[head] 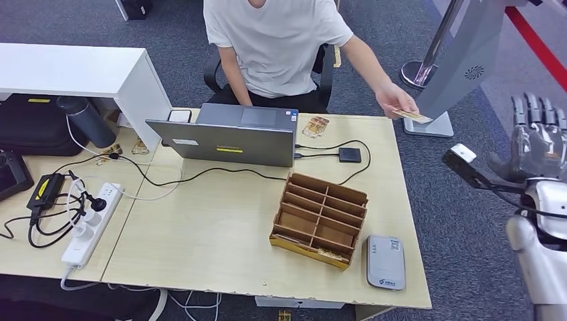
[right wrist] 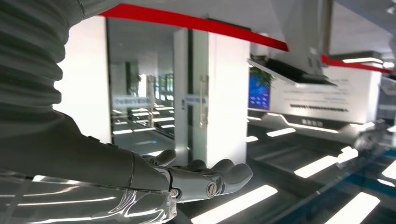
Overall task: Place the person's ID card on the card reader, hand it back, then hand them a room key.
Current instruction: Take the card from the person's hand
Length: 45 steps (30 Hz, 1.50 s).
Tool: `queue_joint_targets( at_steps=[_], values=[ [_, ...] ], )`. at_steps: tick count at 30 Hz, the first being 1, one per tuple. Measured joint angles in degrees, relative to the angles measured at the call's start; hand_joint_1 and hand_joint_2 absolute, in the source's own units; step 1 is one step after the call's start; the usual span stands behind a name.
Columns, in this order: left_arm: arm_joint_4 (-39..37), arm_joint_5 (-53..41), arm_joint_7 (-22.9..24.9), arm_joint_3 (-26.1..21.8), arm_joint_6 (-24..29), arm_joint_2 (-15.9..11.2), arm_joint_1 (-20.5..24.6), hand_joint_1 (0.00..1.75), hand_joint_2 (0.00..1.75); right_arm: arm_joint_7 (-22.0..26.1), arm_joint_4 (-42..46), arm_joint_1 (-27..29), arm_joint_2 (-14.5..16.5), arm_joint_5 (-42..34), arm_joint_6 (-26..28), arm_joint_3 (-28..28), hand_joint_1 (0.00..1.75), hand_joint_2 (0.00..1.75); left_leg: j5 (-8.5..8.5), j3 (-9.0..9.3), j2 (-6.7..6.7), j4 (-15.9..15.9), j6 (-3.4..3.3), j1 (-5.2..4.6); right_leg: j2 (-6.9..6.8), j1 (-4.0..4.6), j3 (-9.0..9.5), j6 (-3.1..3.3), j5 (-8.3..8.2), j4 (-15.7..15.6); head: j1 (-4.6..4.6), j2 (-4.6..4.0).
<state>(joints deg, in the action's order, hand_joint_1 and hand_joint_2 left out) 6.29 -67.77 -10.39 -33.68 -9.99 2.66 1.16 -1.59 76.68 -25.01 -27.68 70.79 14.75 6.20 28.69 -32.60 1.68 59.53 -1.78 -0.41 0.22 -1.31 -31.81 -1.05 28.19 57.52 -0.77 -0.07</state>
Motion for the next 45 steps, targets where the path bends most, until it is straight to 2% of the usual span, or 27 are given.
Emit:
queue_joint_targets(
  at_steps=[10, 20, 21, 24, 25, 27, 28, 31, 32, 45],
  values=[
    [1.1, 0.0, 4.1, 0.0, -3.5, 1.3, 0.9, 0.0, 1.75, -3.4, 0.9, -11.0, 5.1, 5.7, -1.8, 13.5, 0.0, 1.75, -0.02, 0.01, -0.01, 0.0, 0.02, 0.01, 0.02, 0.01, -0.03, 0.01, 0.0, 0.0, 0.01, 0.0],
    [1.6, 0.0, 5.8, 0.0, -5.1, 1.7, 1.1, 0.0, 1.75, -4.4, 1.2, -14.0, 7.2, 6.4, -2.6, 17.8, 0.0, 1.75, -0.02, 0.0, -0.01, 0.0, 0.02, 0.0, 0.02, 0.0, -0.03, 0.0, 0.0, 0.0, -0.01, 0.0],
    [1.6, 0.0, 5.8, 0.0, -5.2, 1.8, 1.1, 0.0, 1.31, -4.5, 1.2, -14.0, 7.2, 6.3, -2.6, 18.0, 0.0, 1.75, -0.02, 0.0, -0.01, 0.0, 0.02, 0.0, 0.02, 0.0, -0.03, 0.0, 0.0, 0.0, -0.01, 0.0],
    [1.8, 0.1, 5.4, 0.0, -5.8, 1.8, 1.1, 0.0, 0.0, -4.4, 1.2, -14.0, 7.2, 5.9, -2.5, 18.4, 0.52, 1.75, -0.02, 0.0, -0.01, 0.0, 0.02, 0.0, 0.02, 0.0, -0.04, 0.0, 0.0, 0.0, 0.01, 0.0],
    [1.8, 0.2, 5.0, 0.0, -6.0, 1.8, 1.1, 0.0, 0.0, -4.3, 1.2, -14.0, 7.2, 5.6, -2.5, 18.5, 0.7, 1.75, -0.02, 0.01, -0.01, 0.0, 0.02, 0.0, 0.02, 0.0, -0.04, 0.0, 0.0, 0.0, 0.01, 0.0],
    [1.8, 0.3, 4.4, 0.0, -6.6, 1.8, 1.1, 0.0, 0.0, -4.0, 1.1, -14.0, 7.2, 5.0, -2.4, 18.7, 0.7, 1.75, -0.02, 0.01, -0.01, 0.0, 0.02, 0.0, 0.03, 0.0, -0.05, 0.0, 0.0, 0.0, 0.01, 0.0],
    [1.8, 0.3, 4.1, 0.0, -6.8, 1.7, 1.0, 0.0, 0.0, -3.8, 1.0, -14.0, 7.2, 4.7, -2.5, 18.9, 0.96, 1.75, -0.02, 0.01, -0.01, 0.0, 0.02, 0.0, 0.03, 0.0, -0.05, 0.0, 0.0, 0.0, 0.01, 0.0],
    [1.8, 0.3, 3.6, 0.0, -7.1, 1.6, 1.0, 0.0, 1.31, -3.5, 0.8, -14.0, 7.2, 4.1, -2.5, 19.1, 1.75, 1.75, -0.02, 0.0, -0.01, 0.0, 0.02, 0.0, 0.03, 0.0, -0.07, 0.01, 0.0, 0.0, 0.0, 0.0],
    [1.8, 0.3, 3.5, 0.0, -7.1, 1.5, 1.0, 0.0, 1.75, -3.3, 0.7, -14.0, 7.2, 3.9, -2.6, 19.1, 1.75, 1.75, -0.02, 0.0, -0.01, 0.0, 0.02, 0.01, 0.02, 0.0, -0.07, 0.01, 0.0, 0.0, 0.0, 0.0],
    [1.9, 0.5, 1.7, 0.0, -8.0, 1.4, 1.0, 0.0, 1.75, -2.4, 0.1, -14.0, 7.2, 1.7, -3.3, 19.4, 1.75, 1.75, -0.01, -0.02, -0.01, 0.0, 0.02, 0.0, 0.03, 0.0, -0.07, 0.01, 0.0, 0.0, 0.0, 0.0]
  ],
)
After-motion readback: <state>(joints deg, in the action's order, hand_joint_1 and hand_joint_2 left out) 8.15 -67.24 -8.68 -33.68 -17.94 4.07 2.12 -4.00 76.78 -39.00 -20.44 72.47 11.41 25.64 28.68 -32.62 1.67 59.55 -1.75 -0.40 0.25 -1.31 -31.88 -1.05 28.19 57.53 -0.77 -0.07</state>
